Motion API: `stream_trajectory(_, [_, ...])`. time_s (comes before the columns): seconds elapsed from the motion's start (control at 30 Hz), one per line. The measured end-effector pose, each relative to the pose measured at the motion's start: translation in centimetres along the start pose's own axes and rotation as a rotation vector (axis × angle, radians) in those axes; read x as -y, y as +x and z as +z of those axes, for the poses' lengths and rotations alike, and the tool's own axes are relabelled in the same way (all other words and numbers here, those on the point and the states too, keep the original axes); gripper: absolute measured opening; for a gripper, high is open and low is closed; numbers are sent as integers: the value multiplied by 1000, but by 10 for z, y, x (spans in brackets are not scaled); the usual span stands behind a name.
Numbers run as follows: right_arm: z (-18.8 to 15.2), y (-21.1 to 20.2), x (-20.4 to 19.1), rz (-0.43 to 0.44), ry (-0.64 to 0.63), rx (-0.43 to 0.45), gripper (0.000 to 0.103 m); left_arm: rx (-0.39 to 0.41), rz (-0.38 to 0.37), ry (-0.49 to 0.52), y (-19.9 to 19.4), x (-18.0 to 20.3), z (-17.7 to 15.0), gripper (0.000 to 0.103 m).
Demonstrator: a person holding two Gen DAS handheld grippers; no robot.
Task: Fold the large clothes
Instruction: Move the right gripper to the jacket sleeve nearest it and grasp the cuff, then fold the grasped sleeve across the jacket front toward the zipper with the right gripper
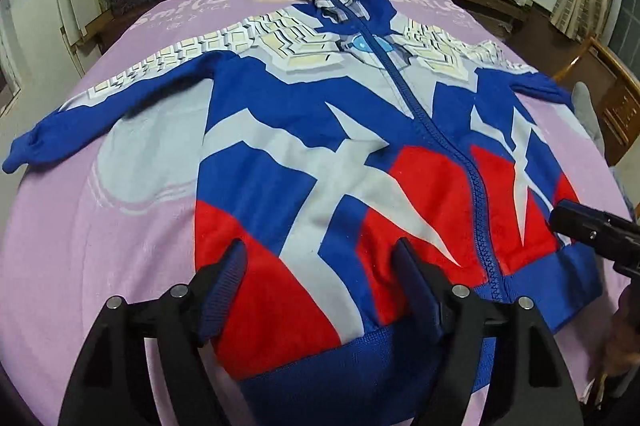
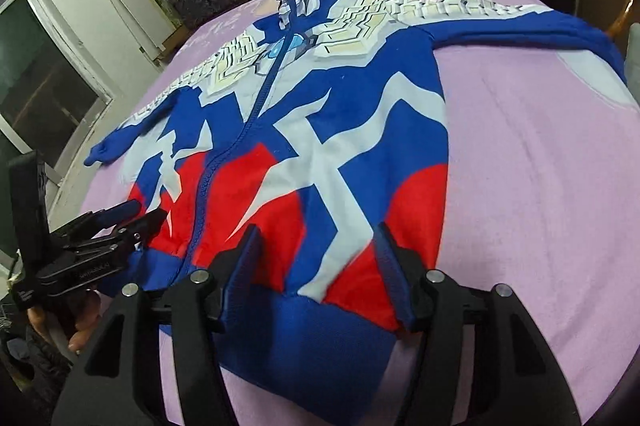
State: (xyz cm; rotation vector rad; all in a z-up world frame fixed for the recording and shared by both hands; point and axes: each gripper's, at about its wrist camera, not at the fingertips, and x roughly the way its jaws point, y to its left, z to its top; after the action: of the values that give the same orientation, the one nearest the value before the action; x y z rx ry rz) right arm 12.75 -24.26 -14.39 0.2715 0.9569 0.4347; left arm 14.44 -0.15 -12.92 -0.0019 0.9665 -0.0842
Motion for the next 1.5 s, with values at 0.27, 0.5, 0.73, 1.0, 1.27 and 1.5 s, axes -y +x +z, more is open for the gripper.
stream_trajectory(0.27, [85,-32,59,-42,177,167,58,120,71,-32,-30,-18,56,78])
stream_trajectory(0.5, [136,-9,159,-53,496,196,59,138,115,-142,-6,-39,114,80])
stream_trajectory(0.73, [131,10,213,-67,702,222,60,37,110,-206,61,-53,126,80])
stream_trajectory(1.0, [147,17,248,-86,798,331,58,11,150,-161,85,-48,116,99])
stream_trajectory(1.27, [149,4,269,-109,840,480,50,11,153,-159,86,-49,115,100])
stream_trajectory(1.5, [143,-9,307,-130,928,530,49,10,153,-159,86,-49,115,100])
